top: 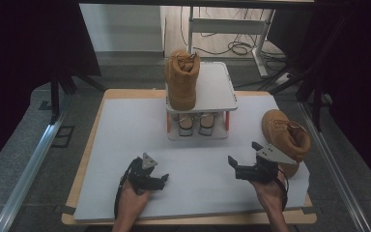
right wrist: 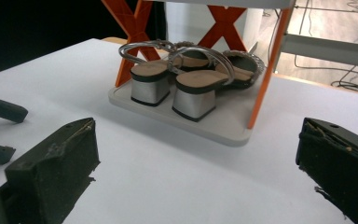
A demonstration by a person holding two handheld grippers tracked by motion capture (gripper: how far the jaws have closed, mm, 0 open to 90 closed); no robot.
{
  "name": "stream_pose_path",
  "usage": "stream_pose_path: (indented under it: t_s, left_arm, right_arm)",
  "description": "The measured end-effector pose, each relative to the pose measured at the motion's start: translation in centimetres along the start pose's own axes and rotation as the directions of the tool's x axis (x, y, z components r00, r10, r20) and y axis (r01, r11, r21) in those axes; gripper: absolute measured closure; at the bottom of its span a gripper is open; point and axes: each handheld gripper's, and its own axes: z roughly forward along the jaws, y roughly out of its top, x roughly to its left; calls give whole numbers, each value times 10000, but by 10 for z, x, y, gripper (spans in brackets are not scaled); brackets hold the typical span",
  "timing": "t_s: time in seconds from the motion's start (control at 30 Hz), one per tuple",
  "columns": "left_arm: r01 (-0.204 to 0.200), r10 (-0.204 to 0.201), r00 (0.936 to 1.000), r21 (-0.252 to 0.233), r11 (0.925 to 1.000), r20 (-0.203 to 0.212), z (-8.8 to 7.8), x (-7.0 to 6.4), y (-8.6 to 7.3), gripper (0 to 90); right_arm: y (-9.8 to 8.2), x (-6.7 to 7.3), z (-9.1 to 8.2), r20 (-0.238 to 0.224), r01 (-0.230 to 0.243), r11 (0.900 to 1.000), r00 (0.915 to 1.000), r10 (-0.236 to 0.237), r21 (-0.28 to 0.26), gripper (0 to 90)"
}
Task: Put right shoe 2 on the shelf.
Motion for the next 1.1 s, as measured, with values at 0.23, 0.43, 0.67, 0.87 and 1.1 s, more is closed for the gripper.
stream_pose_path:
  t_s: [0.23, 0.43, 0.67, 0.87, 1.1]
  left_arm:
    - [-7, 7, 10000, 2, 10000, -5, 0, 0, 0, 148]
    - [-1, 1, 10000, 0, 10000, -8, 0, 0, 0, 148]
    - [-4, 4, 10000, 4, 10000, -4, 0, 0, 0, 147]
    - [1, -1, 10000, 0, 10000, -6, 0, 0, 0, 147]
    - [-1, 1, 10000, 0, 10000, -10, 0, 0, 0, 147]
  right_arm:
    - [-12, -8, -13, 347, -399, 9992, 9986, 398, 5, 0]
    - [-21, -17, -25, 842, -538, 9985, 9950, 534, 26, 0]
    - [-31, -25, -38, 1523, -507, 9987, 9871, 486, 101, 0]
    - [-36, -30, -47, 1851, -681, 9977, 9805, 663, 37, 0]
    - [-42, -37, -60, 2135, -911, 9958, 9727, 914, -110, 0]
